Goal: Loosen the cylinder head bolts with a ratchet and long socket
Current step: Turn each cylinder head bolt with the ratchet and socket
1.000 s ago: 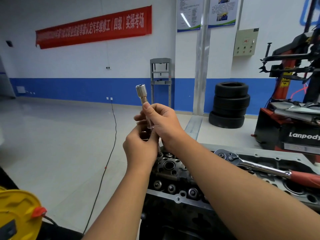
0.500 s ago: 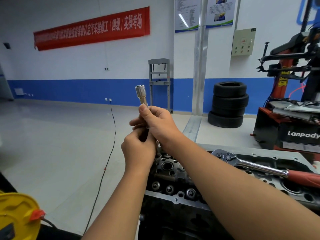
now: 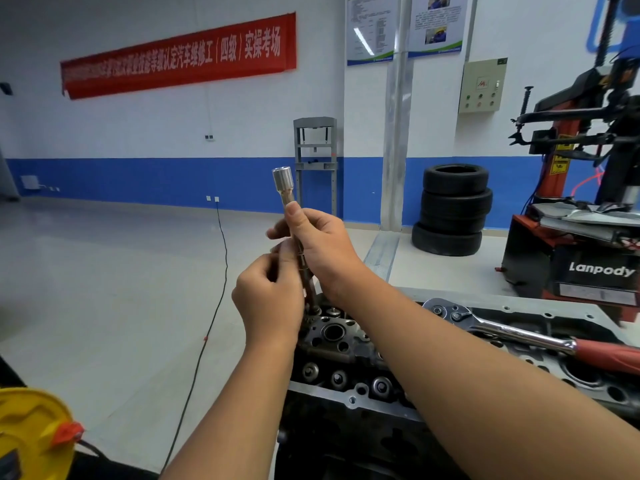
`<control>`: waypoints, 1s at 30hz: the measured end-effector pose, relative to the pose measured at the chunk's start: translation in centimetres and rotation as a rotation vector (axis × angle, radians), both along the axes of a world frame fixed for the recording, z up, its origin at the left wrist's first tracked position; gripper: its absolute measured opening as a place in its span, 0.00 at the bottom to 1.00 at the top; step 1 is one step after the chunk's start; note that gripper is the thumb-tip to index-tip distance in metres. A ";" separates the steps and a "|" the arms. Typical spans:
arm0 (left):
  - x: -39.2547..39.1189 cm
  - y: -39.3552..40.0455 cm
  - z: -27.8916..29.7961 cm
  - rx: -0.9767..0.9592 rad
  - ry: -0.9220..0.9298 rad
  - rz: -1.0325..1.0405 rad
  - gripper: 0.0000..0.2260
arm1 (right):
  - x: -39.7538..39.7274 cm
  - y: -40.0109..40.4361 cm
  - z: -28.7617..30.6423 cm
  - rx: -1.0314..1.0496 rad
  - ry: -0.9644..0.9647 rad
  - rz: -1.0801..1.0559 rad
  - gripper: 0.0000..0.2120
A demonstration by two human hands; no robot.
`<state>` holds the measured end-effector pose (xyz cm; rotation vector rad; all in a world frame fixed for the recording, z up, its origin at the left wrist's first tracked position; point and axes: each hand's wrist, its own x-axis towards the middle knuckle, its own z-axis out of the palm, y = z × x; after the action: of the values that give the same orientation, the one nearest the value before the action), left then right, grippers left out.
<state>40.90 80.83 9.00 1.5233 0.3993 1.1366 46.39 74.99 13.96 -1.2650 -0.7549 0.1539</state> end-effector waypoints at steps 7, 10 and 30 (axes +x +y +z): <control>0.0 0.4 0.0 -0.132 -0.044 0.139 0.17 | -0.1 -0.3 0.4 -0.192 0.035 -0.014 0.28; 0.1 0.6 0.0 -0.128 -0.036 0.163 0.16 | 0.0 0.1 0.2 -0.269 0.085 -0.034 0.32; 0.9 0.9 -0.5 -0.113 0.257 0.000 0.15 | 1.0 -1.0 0.5 0.023 0.356 0.010 0.36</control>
<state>41.83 81.69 8.47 1.5730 0.6274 0.9047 47.44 74.01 14.46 -1.1704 -0.4552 0.3671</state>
